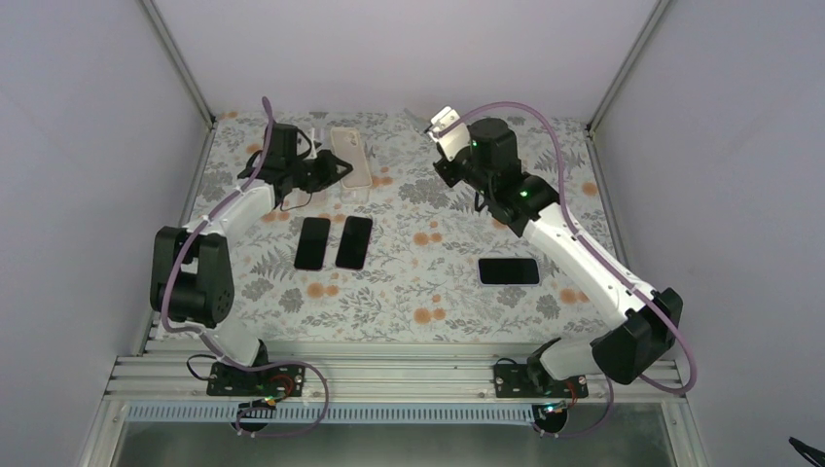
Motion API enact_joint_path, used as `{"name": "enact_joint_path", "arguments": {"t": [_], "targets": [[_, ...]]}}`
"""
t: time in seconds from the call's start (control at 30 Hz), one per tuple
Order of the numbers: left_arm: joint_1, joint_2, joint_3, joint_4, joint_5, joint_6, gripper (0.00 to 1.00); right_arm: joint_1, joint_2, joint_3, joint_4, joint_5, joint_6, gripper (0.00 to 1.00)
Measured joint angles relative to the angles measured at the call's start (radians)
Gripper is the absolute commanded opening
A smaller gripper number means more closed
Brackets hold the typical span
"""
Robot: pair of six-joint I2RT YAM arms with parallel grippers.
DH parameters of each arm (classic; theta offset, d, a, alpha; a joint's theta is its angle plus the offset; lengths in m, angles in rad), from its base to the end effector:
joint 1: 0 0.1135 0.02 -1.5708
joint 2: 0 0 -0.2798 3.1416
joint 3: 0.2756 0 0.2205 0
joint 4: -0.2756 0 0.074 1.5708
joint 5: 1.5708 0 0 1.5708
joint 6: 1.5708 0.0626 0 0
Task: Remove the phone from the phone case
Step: Place the phone case at the center of the board.
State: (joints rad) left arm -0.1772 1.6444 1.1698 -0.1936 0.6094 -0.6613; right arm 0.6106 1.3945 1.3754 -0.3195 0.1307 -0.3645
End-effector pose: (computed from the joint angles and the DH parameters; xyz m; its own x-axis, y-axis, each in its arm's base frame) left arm 0.3432 -0.0979 0.2713 -0.8417 -0.3609 -0.4017 0.0886 0.6416 -0.7619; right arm 0.2608 0.1725 0.3997 -0.0875 -0.4926 -0.8658 -0.5340 0.7569 -0.3767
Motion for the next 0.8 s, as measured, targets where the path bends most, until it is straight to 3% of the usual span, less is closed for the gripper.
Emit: {"name": "enact_joint_path", "arguments": {"t": [0.23, 0.8], "targets": [[-0.028, 0.074, 0.080, -0.035, -0.001, 0.063, 0.02, -0.022, -0.011, -0.019, -0.008, -0.056, 0.027, 0.04], [-0.192, 0.406, 0.437, -0.162, -0.011, 0.245, 0.02, -0.095, -0.011, -0.023, -0.015, -0.124, 0.075, 0.04]]}}
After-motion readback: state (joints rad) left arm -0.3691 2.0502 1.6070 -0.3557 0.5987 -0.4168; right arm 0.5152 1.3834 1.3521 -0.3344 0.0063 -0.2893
